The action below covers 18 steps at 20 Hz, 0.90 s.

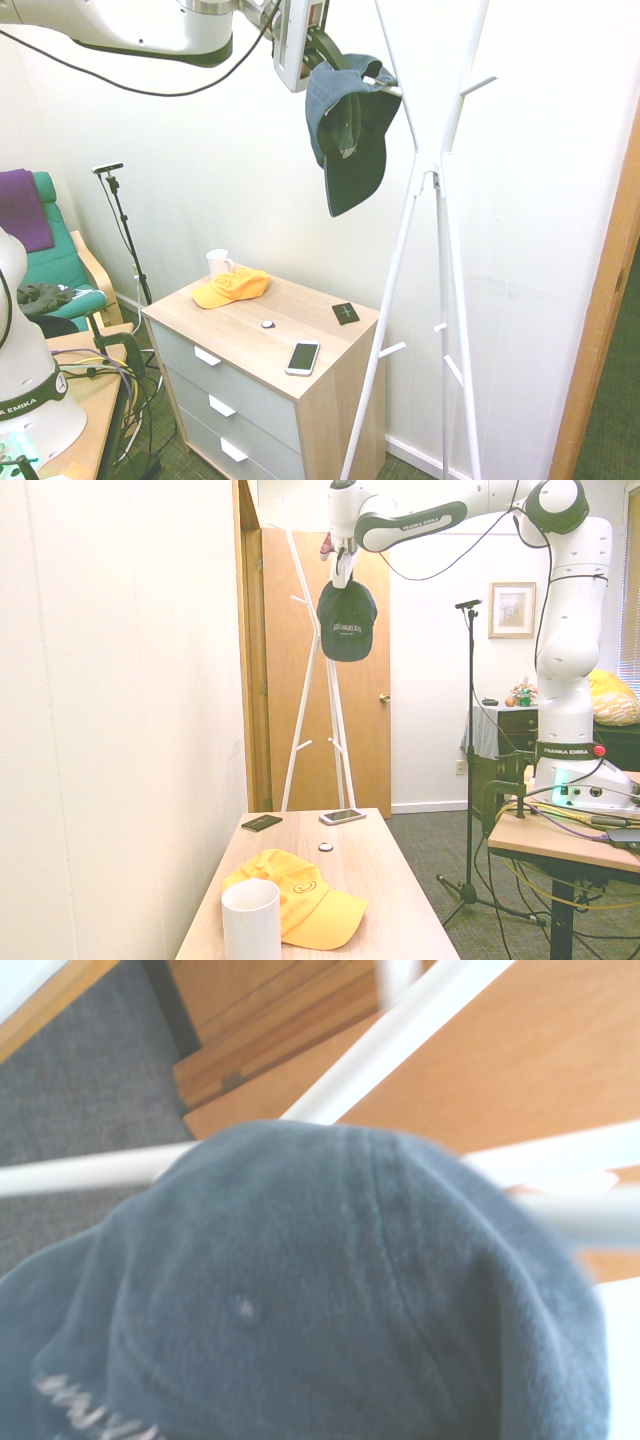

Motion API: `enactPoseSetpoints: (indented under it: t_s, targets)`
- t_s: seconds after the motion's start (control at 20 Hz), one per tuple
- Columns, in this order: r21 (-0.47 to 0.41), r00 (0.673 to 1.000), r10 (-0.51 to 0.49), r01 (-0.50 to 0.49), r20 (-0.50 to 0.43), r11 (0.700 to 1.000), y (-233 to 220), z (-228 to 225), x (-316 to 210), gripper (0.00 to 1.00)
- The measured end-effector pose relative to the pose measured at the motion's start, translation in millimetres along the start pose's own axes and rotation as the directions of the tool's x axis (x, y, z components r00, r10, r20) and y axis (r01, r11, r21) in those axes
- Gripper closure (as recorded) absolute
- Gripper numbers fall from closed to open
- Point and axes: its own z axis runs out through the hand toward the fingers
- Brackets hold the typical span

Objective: Hang the cap

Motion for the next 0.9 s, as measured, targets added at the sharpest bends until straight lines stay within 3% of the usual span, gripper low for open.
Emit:
enactPoseSetpoints:
  t_s: [0.25, 0.9]
  targets:
    - [-0.003, 1.0, -0.028, 0.028, 0.009, 1.0, -5, 4, -27, 0.0]
    - [0.009, 1.0, -0.028, 0.028, -0.003, 1.0, -6, 4, -25, 0.0]
